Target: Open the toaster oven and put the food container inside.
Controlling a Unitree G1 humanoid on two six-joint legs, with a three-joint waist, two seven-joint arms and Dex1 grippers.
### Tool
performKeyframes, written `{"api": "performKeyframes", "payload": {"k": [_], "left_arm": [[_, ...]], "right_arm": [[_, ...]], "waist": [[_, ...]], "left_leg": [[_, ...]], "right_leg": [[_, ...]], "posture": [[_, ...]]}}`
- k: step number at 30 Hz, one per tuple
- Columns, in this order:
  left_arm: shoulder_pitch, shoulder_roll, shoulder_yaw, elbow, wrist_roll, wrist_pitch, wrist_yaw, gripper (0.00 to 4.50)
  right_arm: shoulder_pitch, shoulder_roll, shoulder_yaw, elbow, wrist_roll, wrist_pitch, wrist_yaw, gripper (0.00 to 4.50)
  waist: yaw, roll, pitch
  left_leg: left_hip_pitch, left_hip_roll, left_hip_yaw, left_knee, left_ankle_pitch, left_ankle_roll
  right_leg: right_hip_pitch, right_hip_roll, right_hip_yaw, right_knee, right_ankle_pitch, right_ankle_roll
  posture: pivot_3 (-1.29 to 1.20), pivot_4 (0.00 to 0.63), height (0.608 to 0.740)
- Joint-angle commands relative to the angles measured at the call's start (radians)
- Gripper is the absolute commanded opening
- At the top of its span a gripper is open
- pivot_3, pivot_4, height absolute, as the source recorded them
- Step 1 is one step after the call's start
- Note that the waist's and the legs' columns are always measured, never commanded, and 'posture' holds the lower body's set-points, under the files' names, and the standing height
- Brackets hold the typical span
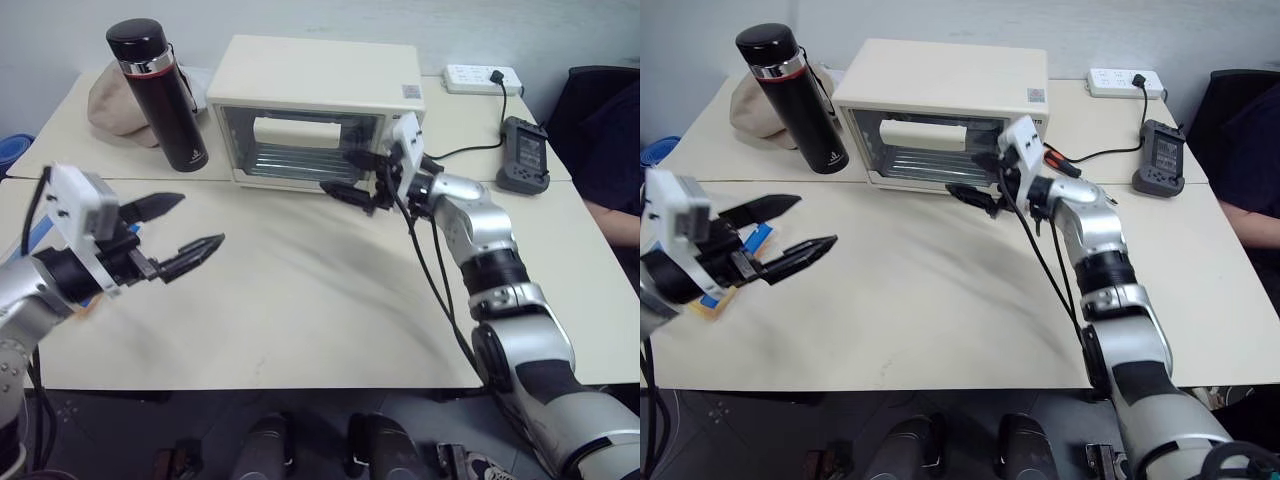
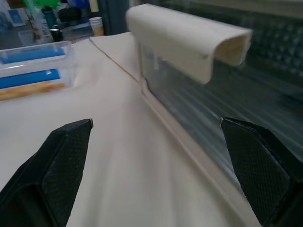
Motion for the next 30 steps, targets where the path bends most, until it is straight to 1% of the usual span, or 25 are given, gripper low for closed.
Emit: {"api": "performKeyframes", "payload": {"k": [1, 5, 7, 10, 15, 16, 22, 24, 26, 30], "left_arm": [[-0.023, 0.040, 0.039, 0.013, -0.016, -0.001, -0.015, 4.50], [-0.028, 0.052, 0.034, 0.029, 0.001, -0.012, -0.025, 4.50], [-0.036, 0.056, 0.002, 0.059, 0.036, -0.020, -0.021, 4.50], [-0.085, 0.043, -0.043, 0.112, 0.078, -0.037, 0.005, 4.50], [-0.204, 0.034, -0.147, 0.176, 0.137, -0.071, 0.006, 4.50], [-0.247, 0.032, -0.180, 0.198, 0.151, -0.078, -0.004, 4.50], [-0.432, 0.028, -0.318, 0.348, 0.238, -0.132, -0.078, 4.50], [-0.564, 0.020, -0.446, 0.518, 0.363, -0.247, -0.157, 4.09], [-0.667, 0.005, -0.566, 0.687, 0.493, -0.369, -0.232, 3.54], [-0.799, -0.072, -0.613, 0.891, 0.565, -0.469, -0.289, 2.28]], "right_arm": [[-0.076, 0.017, -0.041, 0.108, -0.012, -0.075, -0.010, 4.49], [-0.128, 0.038, -0.071, 0.169, 0.004, -0.080, 0.015, 4.49], [-0.116, 0.046, -0.063, 0.123, 0.017, -0.062, 0.073, 4.49], [-0.063, 0.051, -0.038, 0.009, 0.038, -0.008, 0.155, 4.49], [0.076, 0.044, -0.003, -0.218, 0.055, 0.061, 0.214, 4.49], [0.114, 0.040, 0.004, -0.270, 0.065, 0.083, 0.225, 4.49], [0.247, 0.037, 0.035, -0.425, 0.071, 0.146, 0.214, 4.49], [0.313, 0.039, 0.044, -0.477, 0.068, 0.161, 0.190, 4.50], [0.362, 0.036, 0.048, -0.520, 0.066, 0.171, 0.166, 4.50], [0.397, 0.030, 0.045, -0.575, 0.077, 0.196, 0.132, 4.50]], "waist": [[-0.003, 0.000, 0.000], [-0.004, 0.000, 0.000], [-0.004, 0.000, 0.000], [-0.004, 0.000, 0.000], [-0.003, 0.000, 0.000], [-0.003, 0.000, 0.000], [-0.007, 0.000, 0.000], [-0.002, -0.002, -0.001], [0.000, -0.002, -0.001], [-0.002, -0.003, 0.000]], "left_leg": [[0.000, 0.001, 0.000, 0.000, 0.000, 0.000], [0.000, 0.002, 0.001, 0.000, 0.000, 0.000], [0.000, 0.003, 0.002, 0.000, 0.000, -0.001], [0.001, 0.005, 0.003, 0.000, 0.001, -0.002], [0.001, 0.007, 0.005, -0.001, 0.000, -0.004], [0.001, 0.007, 0.006, -0.001, 0.000, -0.004], [0.001, 0.007, 0.016, -0.001, -0.001, -0.003], [0.001, 0.008, 0.019, -0.001, -0.001, -0.004], [0.001, 0.008, 0.021, 0.000, 0.000, -0.005], [0.001, 0.008, 0.027, 0.002, 0.000, -0.002]], "right_leg": [[0.000, 0.001, 0.001, 0.000, 0.000, 0.000], [0.000, 0.003, 0.003, 0.000, 0.000, 0.000], [-0.001, 0.004, 0.005, 0.001, 0.000, 0.000], [-0.002, 0.004, 0.007, 0.002, 0.000, 0.000], [-0.004, 0.004, 0.010, 0.002, 0.001, -0.001], [-0.004, 0.004, 0.010, 0.001, 0.001, -0.001], [-0.010, 0.007, 0.019, 0.004, 0.001, -0.001], [-0.014, 0.007, 0.022, 0.009, 0.001, -0.001], [-0.015, 0.010, 0.022, 0.011, 0.001, -0.001], [-0.019, 0.009, 0.023, 0.015, 0.001, -0.001]], "posture": [[0.00, 0.150, 0.740], [0.00, 0.150, 0.740], [0.00, 0.150, 0.740], [0.00, 0.150, 0.740], [0.00, 0.150, 0.740], [0.00, 0.150, 0.740], [0.00, 0.150, 0.740], [0.00, 0.150, 0.740], [0.00, 0.150, 0.740], [0.00, 0.150, 0.740]]}}
